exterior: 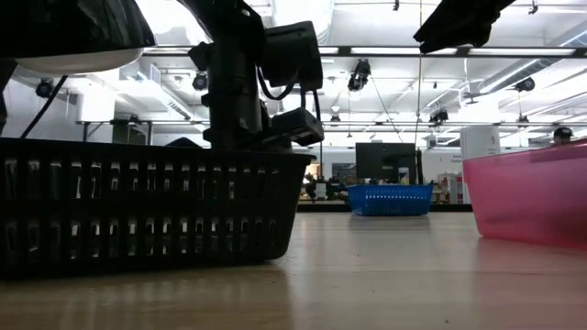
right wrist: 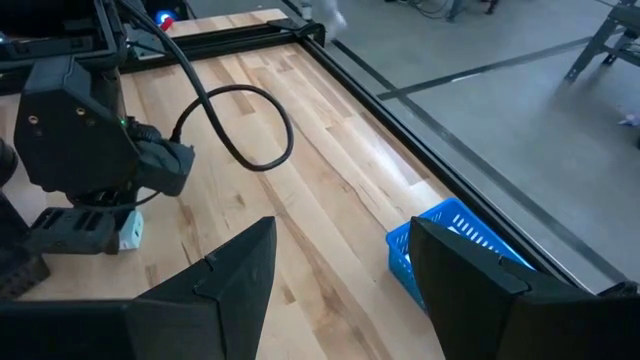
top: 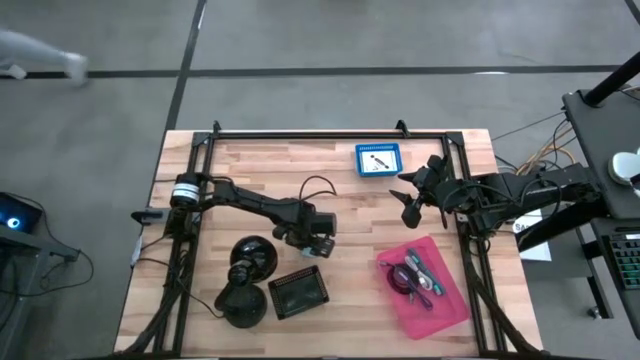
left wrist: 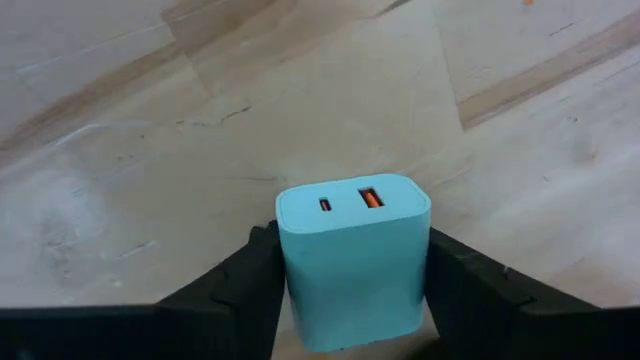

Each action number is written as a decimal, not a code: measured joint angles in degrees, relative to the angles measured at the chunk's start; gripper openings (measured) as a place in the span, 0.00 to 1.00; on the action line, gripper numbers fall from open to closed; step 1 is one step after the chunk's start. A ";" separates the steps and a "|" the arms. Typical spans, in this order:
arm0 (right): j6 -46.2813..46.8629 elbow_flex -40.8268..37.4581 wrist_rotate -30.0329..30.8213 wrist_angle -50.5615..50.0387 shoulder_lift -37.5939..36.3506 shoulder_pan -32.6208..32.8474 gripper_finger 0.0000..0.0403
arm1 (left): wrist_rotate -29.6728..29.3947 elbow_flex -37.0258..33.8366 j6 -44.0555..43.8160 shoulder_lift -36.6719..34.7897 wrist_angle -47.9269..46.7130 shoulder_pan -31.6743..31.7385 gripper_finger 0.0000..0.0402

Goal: Pick and place items into bin
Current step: Put the white charger adapter into the black bin

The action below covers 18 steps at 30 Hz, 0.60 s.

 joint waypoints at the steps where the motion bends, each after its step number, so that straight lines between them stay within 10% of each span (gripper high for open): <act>1: 0.00 0.00 0.00 0.00 0.00 0.00 0.53 | 0.16 -0.04 0.01 0.00 0.05 0.00 0.46; 18: 0.00 0.00 -0.07 0.02 0.00 -0.02 0.53 | 3.08 0.00 9.09 -4.58 0.33 0.15 0.46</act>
